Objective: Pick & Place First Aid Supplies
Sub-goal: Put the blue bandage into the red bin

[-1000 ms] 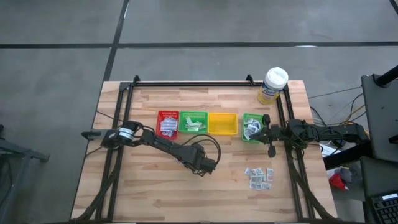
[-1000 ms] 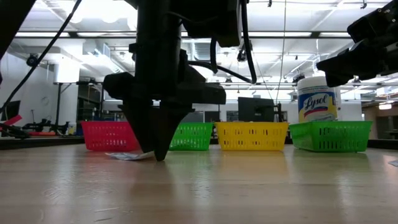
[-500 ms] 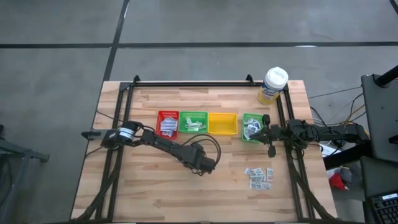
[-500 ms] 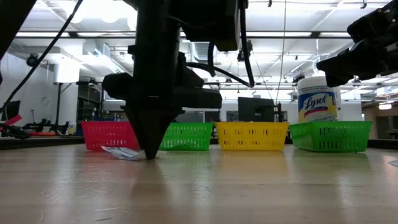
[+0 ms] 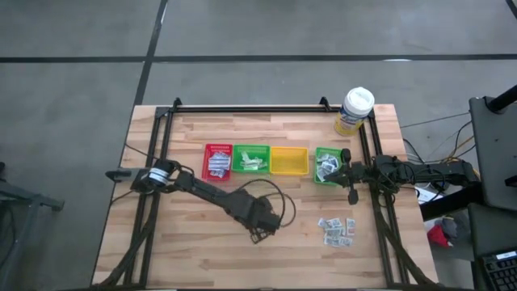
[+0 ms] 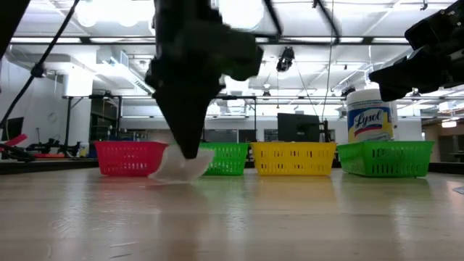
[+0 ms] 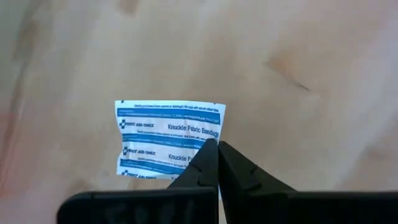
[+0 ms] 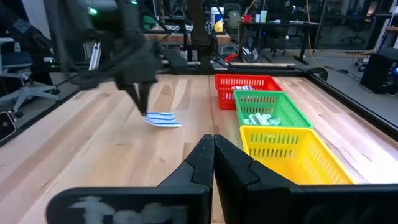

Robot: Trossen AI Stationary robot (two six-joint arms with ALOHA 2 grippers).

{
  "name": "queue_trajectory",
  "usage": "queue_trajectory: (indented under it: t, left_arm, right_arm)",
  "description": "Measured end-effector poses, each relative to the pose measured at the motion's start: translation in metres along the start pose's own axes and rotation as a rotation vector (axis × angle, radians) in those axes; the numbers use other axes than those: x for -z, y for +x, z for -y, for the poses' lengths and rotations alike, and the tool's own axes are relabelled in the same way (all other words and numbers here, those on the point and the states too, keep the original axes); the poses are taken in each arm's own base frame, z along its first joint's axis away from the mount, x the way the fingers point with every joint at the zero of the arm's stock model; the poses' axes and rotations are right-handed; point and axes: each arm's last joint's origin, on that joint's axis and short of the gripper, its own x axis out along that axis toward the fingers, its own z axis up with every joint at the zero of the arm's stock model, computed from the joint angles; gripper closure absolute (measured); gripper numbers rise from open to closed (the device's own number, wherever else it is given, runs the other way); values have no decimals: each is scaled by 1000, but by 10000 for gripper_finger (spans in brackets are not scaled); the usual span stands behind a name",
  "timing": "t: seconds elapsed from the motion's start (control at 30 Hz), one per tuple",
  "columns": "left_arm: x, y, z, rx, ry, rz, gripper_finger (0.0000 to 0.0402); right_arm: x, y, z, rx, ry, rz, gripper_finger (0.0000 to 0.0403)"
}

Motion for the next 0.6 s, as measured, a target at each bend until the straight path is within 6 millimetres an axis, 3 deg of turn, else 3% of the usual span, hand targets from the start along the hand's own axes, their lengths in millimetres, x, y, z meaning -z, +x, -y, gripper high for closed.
queue_trajectory:
  t: [0.1, 0.23, 0.4, 0.6]
  left_arm:
    - [5, -4, 10, 23, 128, 33, 401]
    - [5, -8, 28, 22, 206, 227, 401]
    - [-2, -15, 42, -11, 139, 495, 401]
    - [-6, -20, 44, -110, 45, 690, 401]
  right_arm:
    - [0, 0, 0, 0, 2, 0, 394]
    - [0, 0, 0, 0, 2, 0, 394]
    - [0, 0, 0, 0, 1, 0, 394]
    - [0, 0, 0, 0, 0, 0, 394]
